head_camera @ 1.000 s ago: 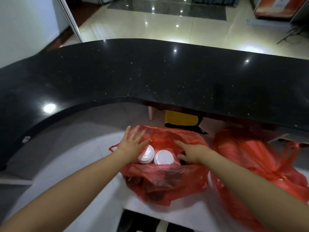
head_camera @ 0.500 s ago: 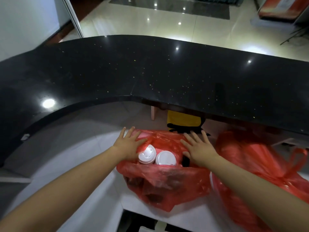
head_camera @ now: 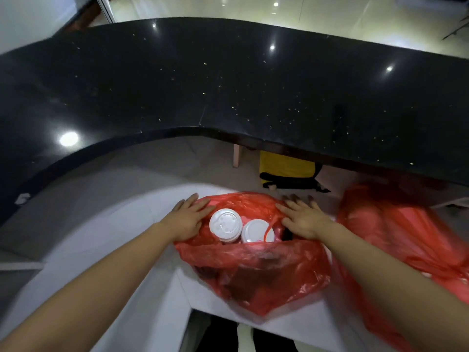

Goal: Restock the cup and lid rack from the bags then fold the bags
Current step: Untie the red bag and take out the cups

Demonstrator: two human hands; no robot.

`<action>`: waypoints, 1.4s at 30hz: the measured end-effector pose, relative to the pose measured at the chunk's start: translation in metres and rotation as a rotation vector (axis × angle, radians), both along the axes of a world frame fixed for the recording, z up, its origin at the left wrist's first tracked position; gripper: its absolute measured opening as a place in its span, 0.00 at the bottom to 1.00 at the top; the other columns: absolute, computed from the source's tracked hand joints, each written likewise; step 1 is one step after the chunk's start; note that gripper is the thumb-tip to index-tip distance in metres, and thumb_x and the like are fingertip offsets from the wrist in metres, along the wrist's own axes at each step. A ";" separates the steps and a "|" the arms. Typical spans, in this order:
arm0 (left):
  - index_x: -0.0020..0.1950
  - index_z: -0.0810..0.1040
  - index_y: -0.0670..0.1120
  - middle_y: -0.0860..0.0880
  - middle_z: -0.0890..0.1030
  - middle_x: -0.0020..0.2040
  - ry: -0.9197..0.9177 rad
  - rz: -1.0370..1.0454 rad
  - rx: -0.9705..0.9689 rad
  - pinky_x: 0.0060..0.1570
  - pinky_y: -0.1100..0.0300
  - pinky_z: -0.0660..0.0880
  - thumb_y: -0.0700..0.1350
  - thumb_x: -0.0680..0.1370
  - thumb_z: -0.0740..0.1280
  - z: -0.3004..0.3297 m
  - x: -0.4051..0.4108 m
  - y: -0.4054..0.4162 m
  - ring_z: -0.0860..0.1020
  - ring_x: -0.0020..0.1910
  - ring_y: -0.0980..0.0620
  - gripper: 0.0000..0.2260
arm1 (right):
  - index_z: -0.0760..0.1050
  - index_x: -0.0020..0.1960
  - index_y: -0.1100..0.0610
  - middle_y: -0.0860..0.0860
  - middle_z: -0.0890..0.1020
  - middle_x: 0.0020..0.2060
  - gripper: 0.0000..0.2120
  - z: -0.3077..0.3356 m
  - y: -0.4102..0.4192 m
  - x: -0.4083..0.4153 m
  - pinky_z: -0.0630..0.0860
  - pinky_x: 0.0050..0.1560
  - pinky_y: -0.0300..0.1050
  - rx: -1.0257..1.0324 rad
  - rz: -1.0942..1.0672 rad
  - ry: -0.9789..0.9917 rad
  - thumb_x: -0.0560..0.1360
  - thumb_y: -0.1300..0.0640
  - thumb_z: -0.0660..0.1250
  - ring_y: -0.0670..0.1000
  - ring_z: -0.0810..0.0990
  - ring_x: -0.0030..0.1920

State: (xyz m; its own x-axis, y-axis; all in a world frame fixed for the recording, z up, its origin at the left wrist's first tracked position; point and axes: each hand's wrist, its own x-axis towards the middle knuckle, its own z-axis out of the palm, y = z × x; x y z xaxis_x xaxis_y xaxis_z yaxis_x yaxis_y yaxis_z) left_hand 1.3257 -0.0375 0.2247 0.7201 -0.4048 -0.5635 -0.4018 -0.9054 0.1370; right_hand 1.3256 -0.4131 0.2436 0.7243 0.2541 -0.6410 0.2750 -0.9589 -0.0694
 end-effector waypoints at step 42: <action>0.79 0.64 0.55 0.51 0.59 0.81 -0.221 0.236 -0.201 0.79 0.44 0.45 0.49 0.82 0.56 0.021 -0.050 0.012 0.51 0.81 0.45 0.24 | 0.47 0.79 0.40 0.58 0.56 0.73 0.47 0.065 0.173 -0.026 0.76 0.58 0.60 0.133 0.243 -0.248 0.72 0.49 0.75 0.65 0.67 0.64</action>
